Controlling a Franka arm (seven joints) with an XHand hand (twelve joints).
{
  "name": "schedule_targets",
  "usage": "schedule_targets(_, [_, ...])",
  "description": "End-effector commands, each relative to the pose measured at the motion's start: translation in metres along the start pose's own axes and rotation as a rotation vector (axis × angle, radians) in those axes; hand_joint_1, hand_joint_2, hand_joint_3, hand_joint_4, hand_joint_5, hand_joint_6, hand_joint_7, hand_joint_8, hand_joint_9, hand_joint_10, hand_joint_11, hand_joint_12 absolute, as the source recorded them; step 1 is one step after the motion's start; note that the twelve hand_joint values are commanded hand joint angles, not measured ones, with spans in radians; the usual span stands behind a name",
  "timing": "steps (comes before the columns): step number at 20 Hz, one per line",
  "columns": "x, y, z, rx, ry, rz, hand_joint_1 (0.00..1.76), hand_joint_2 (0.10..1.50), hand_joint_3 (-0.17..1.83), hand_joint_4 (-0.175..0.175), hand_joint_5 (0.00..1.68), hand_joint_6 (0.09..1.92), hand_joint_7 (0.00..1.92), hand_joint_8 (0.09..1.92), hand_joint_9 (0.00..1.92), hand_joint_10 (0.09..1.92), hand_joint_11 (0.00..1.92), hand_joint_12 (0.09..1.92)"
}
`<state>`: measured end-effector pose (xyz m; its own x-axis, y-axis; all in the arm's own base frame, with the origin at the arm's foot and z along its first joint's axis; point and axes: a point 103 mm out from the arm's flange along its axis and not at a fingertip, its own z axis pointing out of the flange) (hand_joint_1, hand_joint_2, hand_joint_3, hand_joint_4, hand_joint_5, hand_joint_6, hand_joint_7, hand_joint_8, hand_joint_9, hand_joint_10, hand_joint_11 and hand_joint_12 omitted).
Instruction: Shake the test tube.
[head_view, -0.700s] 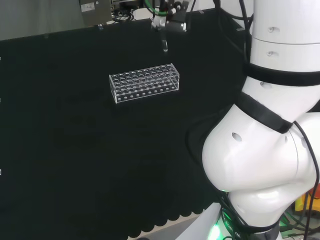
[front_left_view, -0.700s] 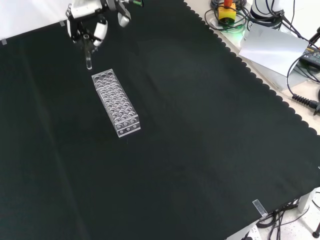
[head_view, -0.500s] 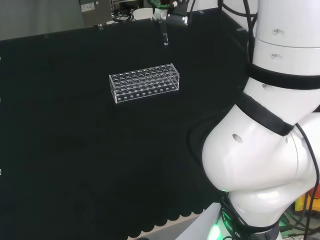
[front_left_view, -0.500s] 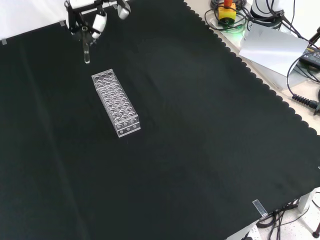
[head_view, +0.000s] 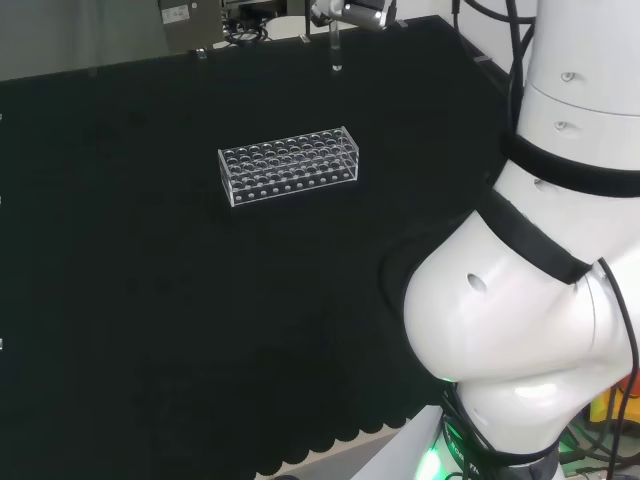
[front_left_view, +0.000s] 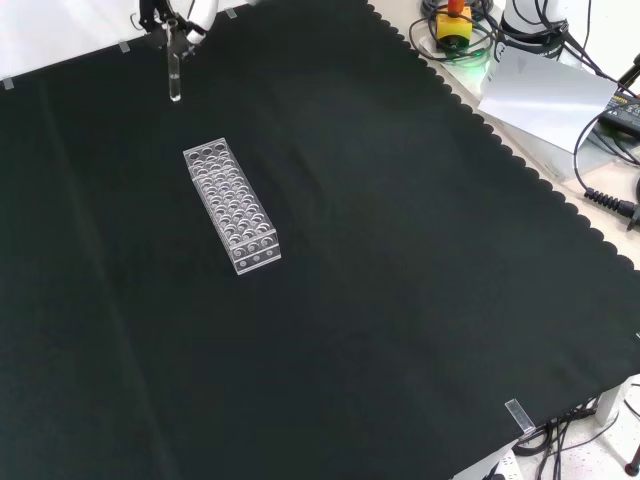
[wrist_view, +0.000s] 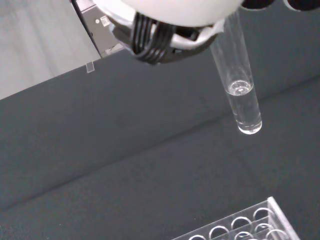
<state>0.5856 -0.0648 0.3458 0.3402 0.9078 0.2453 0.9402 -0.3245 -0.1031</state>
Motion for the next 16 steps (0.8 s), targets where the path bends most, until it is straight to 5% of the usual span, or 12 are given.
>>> schedule_targets(1, [-0.047, -0.002, -0.021, -0.027, -0.034, 0.078, 1.22, 0.71, 0.54, -0.175, 1.32, 0.53, 1.74, 0.36, 1.64, 0.35, 1.3, 0.84])
schedule_targets(16, [-0.216, -0.039, -0.092, -0.123, -0.141, 0.41, 1.22, 0.7, 0.55, -0.175, 1.32, 0.54, 1.74, 0.35, 1.64, 0.35, 1.3, 0.84])
